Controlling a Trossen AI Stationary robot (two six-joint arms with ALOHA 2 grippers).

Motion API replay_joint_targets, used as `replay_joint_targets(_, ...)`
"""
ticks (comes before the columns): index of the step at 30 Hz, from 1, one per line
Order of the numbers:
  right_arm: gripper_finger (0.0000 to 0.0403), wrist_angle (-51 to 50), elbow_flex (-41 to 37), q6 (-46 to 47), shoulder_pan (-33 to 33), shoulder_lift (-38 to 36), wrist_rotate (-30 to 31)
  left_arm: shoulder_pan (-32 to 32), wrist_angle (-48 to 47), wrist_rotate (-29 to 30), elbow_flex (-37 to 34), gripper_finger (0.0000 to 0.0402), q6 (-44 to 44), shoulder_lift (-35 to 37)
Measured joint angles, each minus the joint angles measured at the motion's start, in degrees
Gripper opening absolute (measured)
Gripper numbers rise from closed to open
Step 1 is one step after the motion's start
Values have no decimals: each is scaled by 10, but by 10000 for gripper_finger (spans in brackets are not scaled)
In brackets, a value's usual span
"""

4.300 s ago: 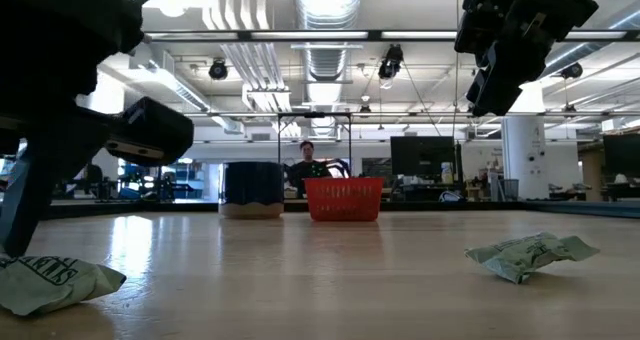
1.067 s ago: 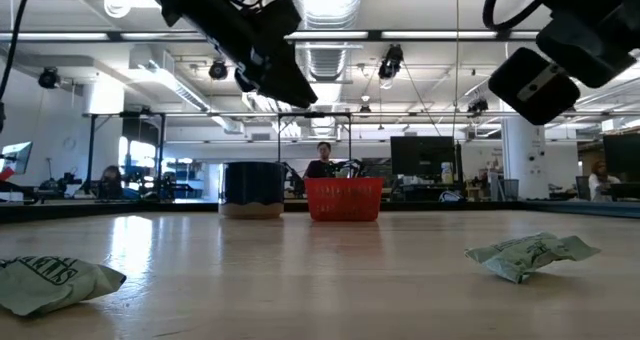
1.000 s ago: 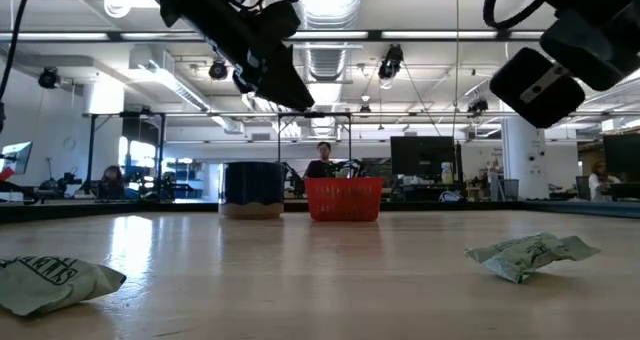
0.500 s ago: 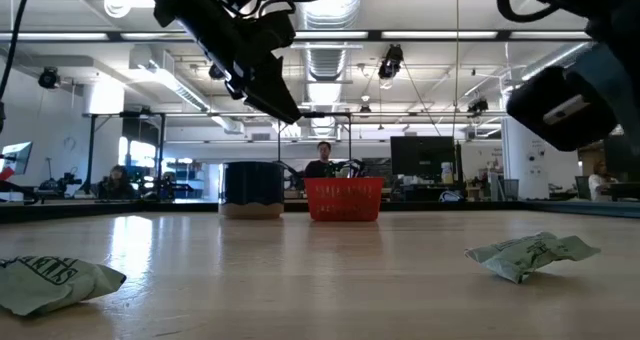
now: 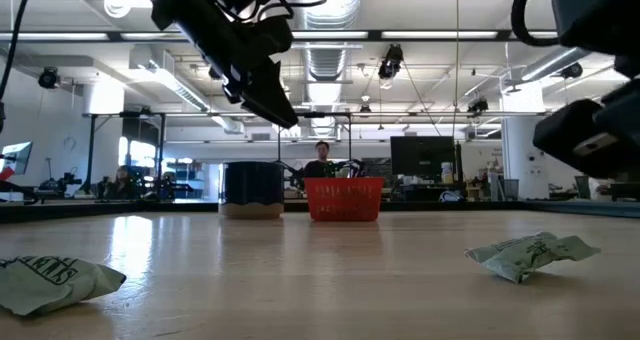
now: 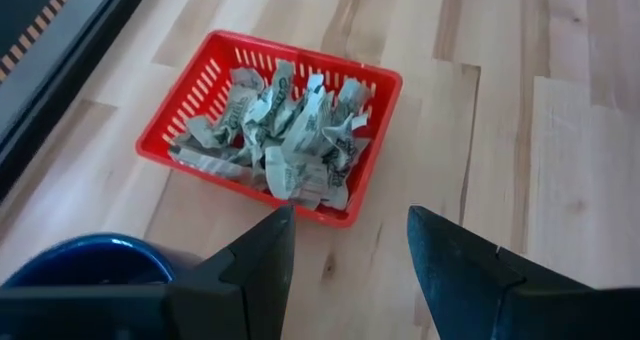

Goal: Pick and place Stevia / Truvia into bins
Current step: Put the stevia packet into the basket

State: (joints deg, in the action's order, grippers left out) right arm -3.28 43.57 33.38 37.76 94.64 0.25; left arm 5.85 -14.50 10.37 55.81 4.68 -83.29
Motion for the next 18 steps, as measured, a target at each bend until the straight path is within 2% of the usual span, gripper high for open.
replay_joint_targets(6,103,0,0,33,0,27,0,0,0,-5,-9,178,25,0)
replay_joint_targets(10,104,-8,1,68,0,34,2,-2,0,-14,-11,178,26,0)
replay_joint_targets(14,78,-12,1,71,0,32,2,-2,0,-14,-11,178,25,0)
replay_joint_targets(18,28,-17,1,70,0,30,2,-2,0,-14,-11,178,25,0)
